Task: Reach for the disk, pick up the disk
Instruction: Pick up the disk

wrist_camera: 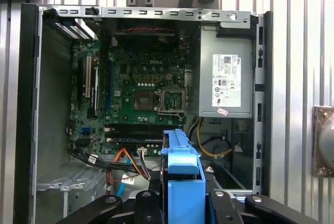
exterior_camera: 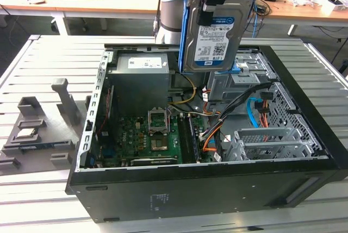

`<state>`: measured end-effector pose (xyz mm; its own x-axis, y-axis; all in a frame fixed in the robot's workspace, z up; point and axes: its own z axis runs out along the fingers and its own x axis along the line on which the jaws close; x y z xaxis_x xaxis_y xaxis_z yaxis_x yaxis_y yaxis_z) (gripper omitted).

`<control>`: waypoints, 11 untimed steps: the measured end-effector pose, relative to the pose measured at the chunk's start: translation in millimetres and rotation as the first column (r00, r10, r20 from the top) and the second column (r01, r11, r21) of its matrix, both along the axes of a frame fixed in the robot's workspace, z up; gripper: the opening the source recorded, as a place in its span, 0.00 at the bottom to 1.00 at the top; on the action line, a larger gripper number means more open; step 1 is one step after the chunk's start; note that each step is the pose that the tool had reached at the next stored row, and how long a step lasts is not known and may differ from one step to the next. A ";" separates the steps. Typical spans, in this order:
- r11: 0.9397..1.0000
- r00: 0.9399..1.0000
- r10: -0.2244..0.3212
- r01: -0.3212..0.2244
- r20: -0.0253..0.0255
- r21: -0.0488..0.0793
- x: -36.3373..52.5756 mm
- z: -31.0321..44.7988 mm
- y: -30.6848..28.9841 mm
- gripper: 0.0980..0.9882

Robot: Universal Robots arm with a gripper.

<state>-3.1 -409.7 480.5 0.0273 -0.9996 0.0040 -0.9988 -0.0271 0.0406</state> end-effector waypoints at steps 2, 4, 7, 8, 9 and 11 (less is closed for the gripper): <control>1.000 1.000 0.000 0.000 0.000 0.000 -0.8 -0.1 -5.2 0.30; 1.000 1.000 0.000 0.000 0.000 0.000 -1.7 -0.2 -10.5 0.30; 1.000 1.000 0.000 0.000 0.000 0.000 -2.7 -0.4 -21.3 0.30; 1.000 1.000 0.000 0.000 0.000 0.000 -2.9 -0.5 -25.6 0.30; 1.000 1.000 0.000 0.000 0.000 0.000 -3.1 -0.7 -31.7 0.30; 1.000 1.000 0.000 0.000 0.000 0.000 -3.3 -0.9 -39.4 0.30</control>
